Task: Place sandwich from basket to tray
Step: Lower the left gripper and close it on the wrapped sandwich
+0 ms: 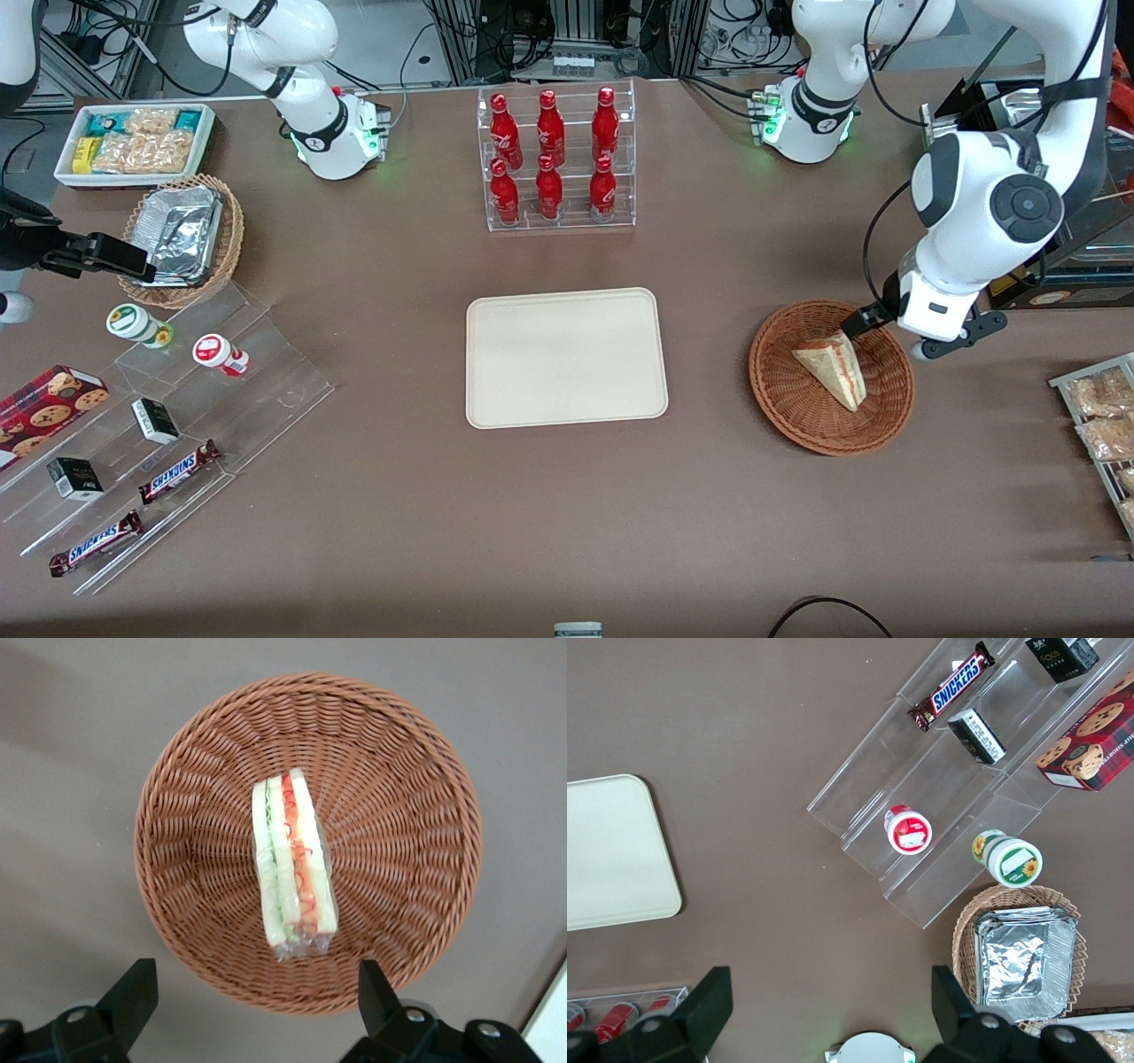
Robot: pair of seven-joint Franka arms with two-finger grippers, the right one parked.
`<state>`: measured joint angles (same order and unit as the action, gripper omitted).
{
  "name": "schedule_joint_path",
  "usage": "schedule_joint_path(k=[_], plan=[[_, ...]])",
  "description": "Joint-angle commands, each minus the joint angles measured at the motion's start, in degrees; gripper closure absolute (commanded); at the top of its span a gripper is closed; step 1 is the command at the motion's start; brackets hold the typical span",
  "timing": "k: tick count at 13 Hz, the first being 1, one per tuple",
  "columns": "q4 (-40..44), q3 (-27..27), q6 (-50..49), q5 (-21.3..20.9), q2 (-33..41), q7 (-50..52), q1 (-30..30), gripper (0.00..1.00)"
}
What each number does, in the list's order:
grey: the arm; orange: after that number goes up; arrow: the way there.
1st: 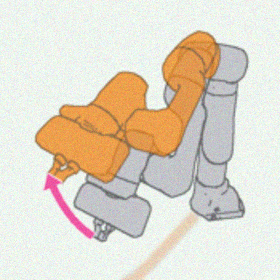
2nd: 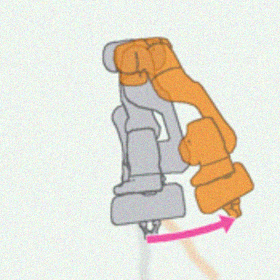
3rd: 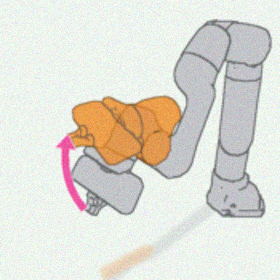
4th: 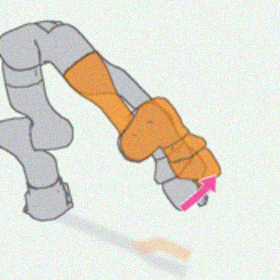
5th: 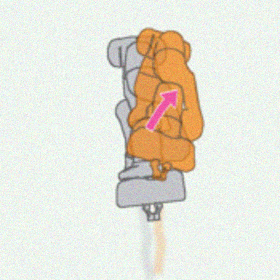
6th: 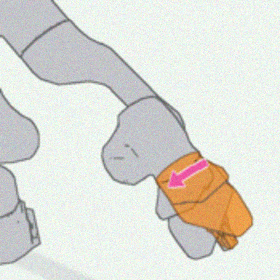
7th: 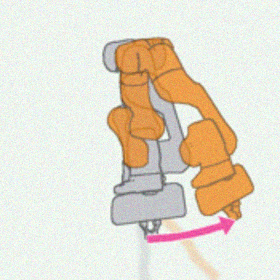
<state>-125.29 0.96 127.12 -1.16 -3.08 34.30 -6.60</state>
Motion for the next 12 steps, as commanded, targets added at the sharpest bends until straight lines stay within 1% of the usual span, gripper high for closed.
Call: schedule_joint_path(k=[1,12], plan=[[-0.39,-0.17,3.74,-0.78,-2.8,10.5,-0.96,0.0],[-0.48,-0.17,10.87,0.02,-10.53,14.92,-0.96,0.0]])
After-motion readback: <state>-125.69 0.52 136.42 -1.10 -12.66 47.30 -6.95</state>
